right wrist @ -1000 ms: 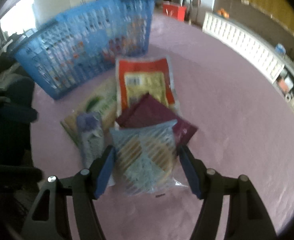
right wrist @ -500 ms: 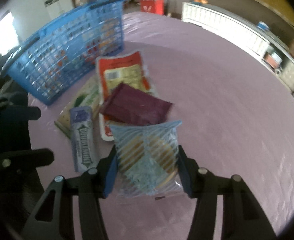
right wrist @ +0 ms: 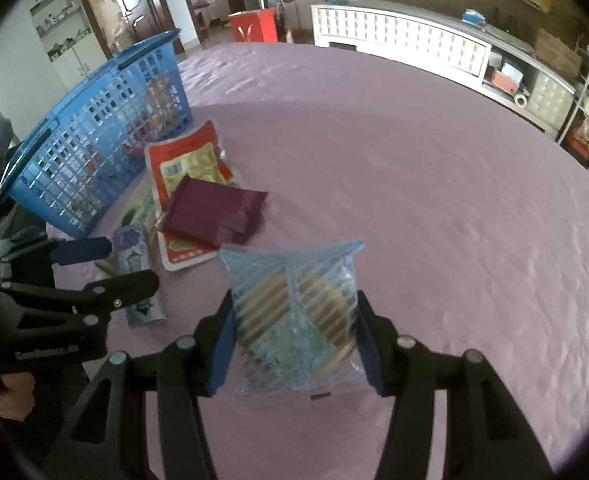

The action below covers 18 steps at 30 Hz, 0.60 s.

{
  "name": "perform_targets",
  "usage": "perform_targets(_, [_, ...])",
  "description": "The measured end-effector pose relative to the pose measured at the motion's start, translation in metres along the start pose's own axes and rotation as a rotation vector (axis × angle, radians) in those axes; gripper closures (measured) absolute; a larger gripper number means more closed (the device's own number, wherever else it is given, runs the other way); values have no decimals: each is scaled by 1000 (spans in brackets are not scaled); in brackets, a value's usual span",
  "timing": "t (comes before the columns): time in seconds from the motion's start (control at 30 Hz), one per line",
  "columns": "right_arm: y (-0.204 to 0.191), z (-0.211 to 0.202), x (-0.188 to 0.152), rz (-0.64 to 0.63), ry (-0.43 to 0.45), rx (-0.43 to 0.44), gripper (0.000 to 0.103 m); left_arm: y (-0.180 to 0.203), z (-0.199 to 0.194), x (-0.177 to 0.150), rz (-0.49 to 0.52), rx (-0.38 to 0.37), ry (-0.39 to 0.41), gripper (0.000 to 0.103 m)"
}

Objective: Organize snacks
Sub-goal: 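Grasp the purple Doublemint gum pack with the left gripper while the right holds the bag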

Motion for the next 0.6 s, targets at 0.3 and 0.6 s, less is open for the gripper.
perform_targets(0.3, [-6,-6,2,-18,16,-11,44,10,7,0,1,96,5,56])
perform_targets(0.6, [-3,-16,-5,0,22,-31,44,39,6,-4,35,57,15,75])
Point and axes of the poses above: each gripper's, at about its wrist camera, not at the fingertips, and z roughly the way its jaws point, y to its right, x to its top, the point moved 9 cm from there along z, roughly the way its jaws point, and after that the axes turned 12 degrees about -y, right-handed, at the moved point
